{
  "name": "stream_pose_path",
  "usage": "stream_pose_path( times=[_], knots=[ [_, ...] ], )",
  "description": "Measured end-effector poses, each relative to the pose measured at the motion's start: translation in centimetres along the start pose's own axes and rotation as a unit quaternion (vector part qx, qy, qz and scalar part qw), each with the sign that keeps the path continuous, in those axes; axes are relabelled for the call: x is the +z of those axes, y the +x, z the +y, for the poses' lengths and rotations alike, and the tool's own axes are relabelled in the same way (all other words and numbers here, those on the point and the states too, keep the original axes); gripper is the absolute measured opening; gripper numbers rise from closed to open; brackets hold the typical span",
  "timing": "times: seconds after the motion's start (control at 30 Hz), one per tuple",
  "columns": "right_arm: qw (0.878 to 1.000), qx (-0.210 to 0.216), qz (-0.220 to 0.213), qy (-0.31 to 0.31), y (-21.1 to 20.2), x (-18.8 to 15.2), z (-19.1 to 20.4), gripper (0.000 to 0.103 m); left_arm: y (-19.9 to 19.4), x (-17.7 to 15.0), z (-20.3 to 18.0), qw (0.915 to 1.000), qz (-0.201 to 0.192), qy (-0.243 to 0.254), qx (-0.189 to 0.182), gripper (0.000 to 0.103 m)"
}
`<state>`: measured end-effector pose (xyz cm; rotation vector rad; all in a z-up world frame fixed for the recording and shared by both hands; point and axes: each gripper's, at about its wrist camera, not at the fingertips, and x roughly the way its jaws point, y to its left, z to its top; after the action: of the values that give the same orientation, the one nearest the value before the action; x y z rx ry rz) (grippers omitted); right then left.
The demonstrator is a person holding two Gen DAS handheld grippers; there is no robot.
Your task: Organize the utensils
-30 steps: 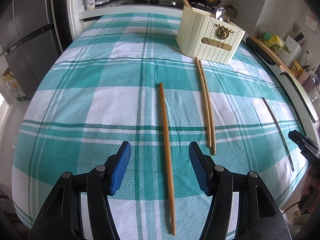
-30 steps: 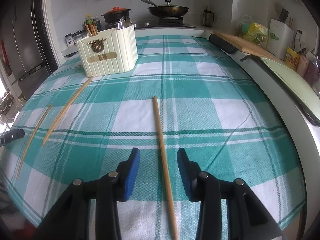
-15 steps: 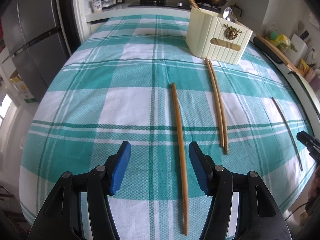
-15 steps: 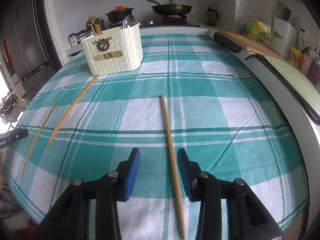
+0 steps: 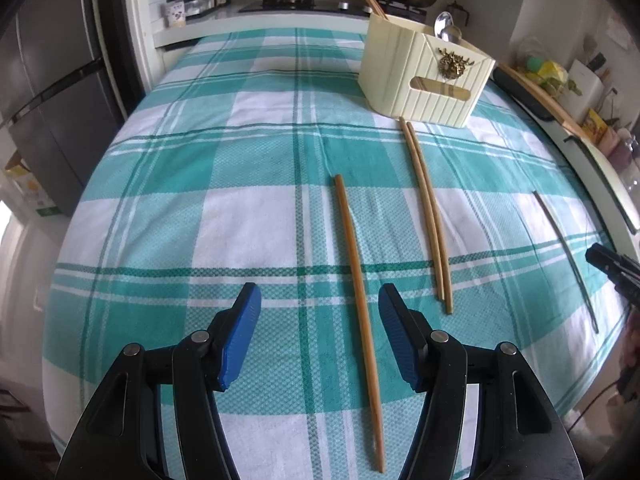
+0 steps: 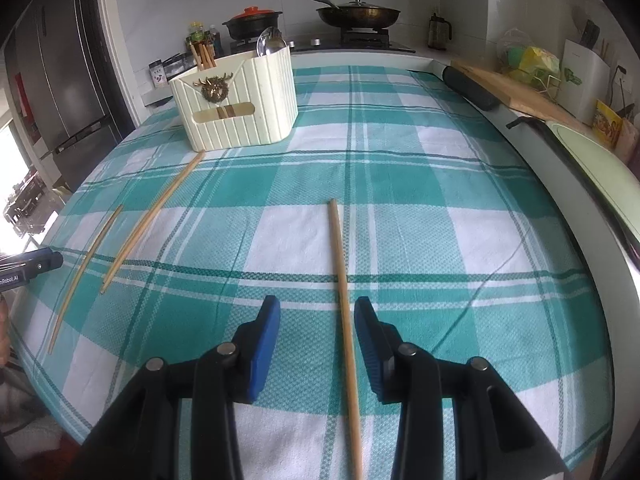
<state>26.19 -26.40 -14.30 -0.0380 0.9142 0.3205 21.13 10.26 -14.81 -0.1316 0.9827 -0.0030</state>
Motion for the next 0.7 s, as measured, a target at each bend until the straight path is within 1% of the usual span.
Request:
stream_pose_path(
  times=[0.07, 0.1, 0.17, 0.27, 0.37, 0.43, 0.57, 0.63, 0.67, 0.7],
  knots=[
    [0.999, 0.019, 0.035, -0.004, 1.1, 1.1, -0.5, 0.039, 0.4, 0.8, 0.2, 0.9997, 0.008, 0.008, -0.02, 0.072],
    [0.998, 0.024, 0.05, -0.013, 1.7, 1.5, -0.5, 0.039, 0.9, 1.2, 0.2, 0.9994, 0.017, 0.014, -0.028, 0.072],
    [0.996, 0.02, 0.078, -0.038, 3.0, 2.4, -0.2, 0.039, 2.4, 2.0, 0.0, 0.9983, 0.039, 0.026, -0.035, 0.072],
    [0.993, 0.012, 0.102, -0.059, 4.7, 3.7, 0.1, 0.039, 4.3, 3.1, -0.5, 0.9968, 0.06, 0.044, -0.03, 0.072],
    [0.989, 0.004, 0.133, -0.067, 6.6, 4.9, 0.1, 0.039, 6.1, 4.1, -0.3, 0.9952, 0.082, 0.043, -0.031, 0.07],
    [0.987, 0.0, 0.144, -0.069, 7.4, 5.4, -0.1, 0.039, 7.1, 4.6, -0.2, 0.9943, 0.093, 0.048, -0.021, 0.068],
    [0.985, -0.001, 0.152, -0.08, 8.8, 6.8, 0.2, 0.039, 8.0, 5.6, -1.1, 0.9925, 0.095, 0.075, 0.009, 0.066],
    [0.984, -0.002, 0.156, -0.085, 9.7, 7.7, 0.5, 0.039, 8.5, 6.3, -1.4, 0.9919, 0.098, 0.079, 0.014, 0.061],
    [0.984, -0.005, 0.152, -0.089, 10.0, 8.2, 0.8, 0.038, 8.6, 6.6, -1.6, 0.9918, 0.098, 0.081, 0.016, 0.051],
    [0.984, -0.008, 0.151, -0.093, 10.4, 8.6, 0.9, 0.026, 8.8, 6.9, -1.9, 0.9917, 0.097, 0.083, 0.015, 0.037]
  ],
)
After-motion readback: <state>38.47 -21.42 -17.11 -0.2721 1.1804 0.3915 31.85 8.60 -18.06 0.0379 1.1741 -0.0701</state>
